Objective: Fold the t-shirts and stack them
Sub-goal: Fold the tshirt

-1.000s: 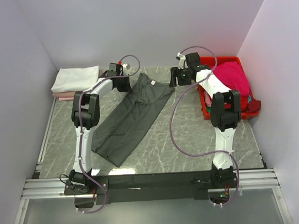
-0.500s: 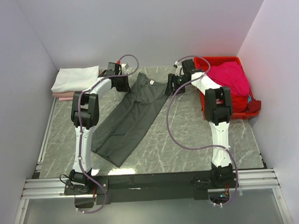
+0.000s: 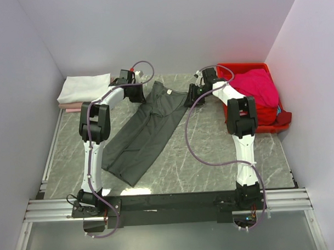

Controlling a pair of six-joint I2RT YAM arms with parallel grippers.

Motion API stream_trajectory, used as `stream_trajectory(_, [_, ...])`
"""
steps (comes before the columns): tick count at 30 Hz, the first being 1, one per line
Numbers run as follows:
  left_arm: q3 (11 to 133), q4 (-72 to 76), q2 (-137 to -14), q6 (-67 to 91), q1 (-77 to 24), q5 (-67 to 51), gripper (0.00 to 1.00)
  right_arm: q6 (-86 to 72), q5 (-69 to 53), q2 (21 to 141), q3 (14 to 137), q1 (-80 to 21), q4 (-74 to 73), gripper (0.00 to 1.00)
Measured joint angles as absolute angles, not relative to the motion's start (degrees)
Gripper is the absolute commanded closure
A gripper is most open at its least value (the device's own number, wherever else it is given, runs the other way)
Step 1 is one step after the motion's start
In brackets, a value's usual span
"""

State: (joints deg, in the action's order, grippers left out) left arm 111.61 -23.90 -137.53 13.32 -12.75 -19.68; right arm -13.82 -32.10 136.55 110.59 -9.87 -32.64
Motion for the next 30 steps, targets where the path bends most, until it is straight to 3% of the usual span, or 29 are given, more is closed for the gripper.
stream_trajectory(5, [111.61, -23.88, -137.56, 13.56, -12.58, -19.81, 1.0, -15.66, -31.99, 137.47, 110.59, -9.87, -32.4, 0.84])
stream_trajectory(11, [111.61, -23.86, -137.62, 15.03, -12.05, -20.12, 1.0, -16.93, -32.36, 137.51, 109.4, -9.67, -30.72, 0.9])
stream_trajectory(21, [111.61, -22.92, -137.62, 17.3, -10.9, -21.8, 1.0, -17.96, -35.0, 137.16, 107.48, -8.82, -27.83, 0.88])
stream_trajectory(30, [112.75, -22.76, -138.1, 17.28, -10.9, -23.79, 0.97, -16.88, -37.06, 137.16, 108.09, -8.73, -28.01, 0.61])
